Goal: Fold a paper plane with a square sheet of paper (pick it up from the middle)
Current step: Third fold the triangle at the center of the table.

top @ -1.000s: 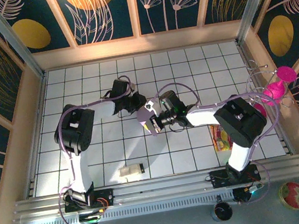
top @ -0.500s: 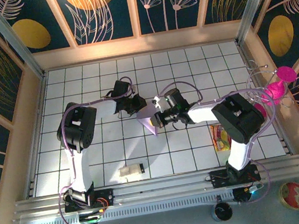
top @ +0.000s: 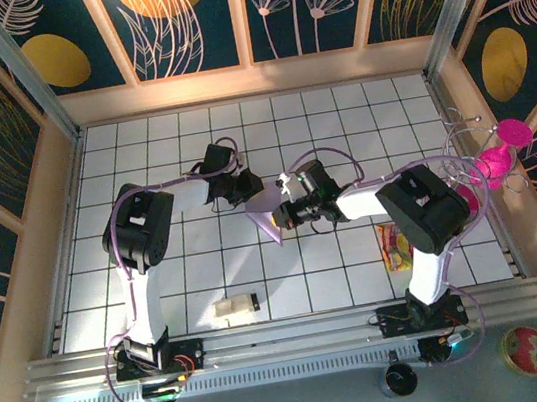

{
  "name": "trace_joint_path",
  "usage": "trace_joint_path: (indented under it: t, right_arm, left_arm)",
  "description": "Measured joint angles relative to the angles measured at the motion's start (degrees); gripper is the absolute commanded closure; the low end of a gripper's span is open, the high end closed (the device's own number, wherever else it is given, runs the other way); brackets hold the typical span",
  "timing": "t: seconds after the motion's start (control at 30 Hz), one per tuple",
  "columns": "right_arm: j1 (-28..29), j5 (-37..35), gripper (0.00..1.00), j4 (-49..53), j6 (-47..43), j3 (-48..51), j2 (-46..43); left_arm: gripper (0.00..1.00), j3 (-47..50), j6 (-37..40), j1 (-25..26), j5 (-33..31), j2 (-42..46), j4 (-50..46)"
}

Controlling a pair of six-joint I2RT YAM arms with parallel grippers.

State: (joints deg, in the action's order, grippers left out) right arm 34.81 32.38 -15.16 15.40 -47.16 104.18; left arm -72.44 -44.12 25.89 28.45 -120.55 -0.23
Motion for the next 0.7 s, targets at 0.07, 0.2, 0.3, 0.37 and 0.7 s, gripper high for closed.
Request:
trace_joint_path:
  t: [0.07, 0.2, 0.3, 0.37, 0.7]
  right_arm:
    - [0.0, -0.1, 1.00, 0.3, 0.0, -0.1, 0.2]
    - [0.0, -1.1, 1.00, 0.9, 0.1, -0.1, 0.3]
    - [0.0, -1.5, 1.00, 1.4, 0.1, -0.4, 0.5]
    - [0.0, -1.9, 1.00, 1.6, 0.1, -0.6, 0.6]
    - [0.0, -2.4, 1.00, 2.3, 0.0, -2.0, 1.6]
  left_arm:
    - [0.85, 0.0, 0.0, 0.0, 0.0, 0.0, 0.0]
    - [0.85, 0.0, 0.0, 0.0, 0.0, 0.0, 0.0]
    - [0.85, 0.0, 0.0, 0.0, 0.0, 0.0, 0.0]
    - [0.86, 0.0, 0.0, 0.0, 0.0, 0.0, 0.0]
    - [0.86, 0.0, 0.0, 0.0, 0.0, 0.0, 0.0]
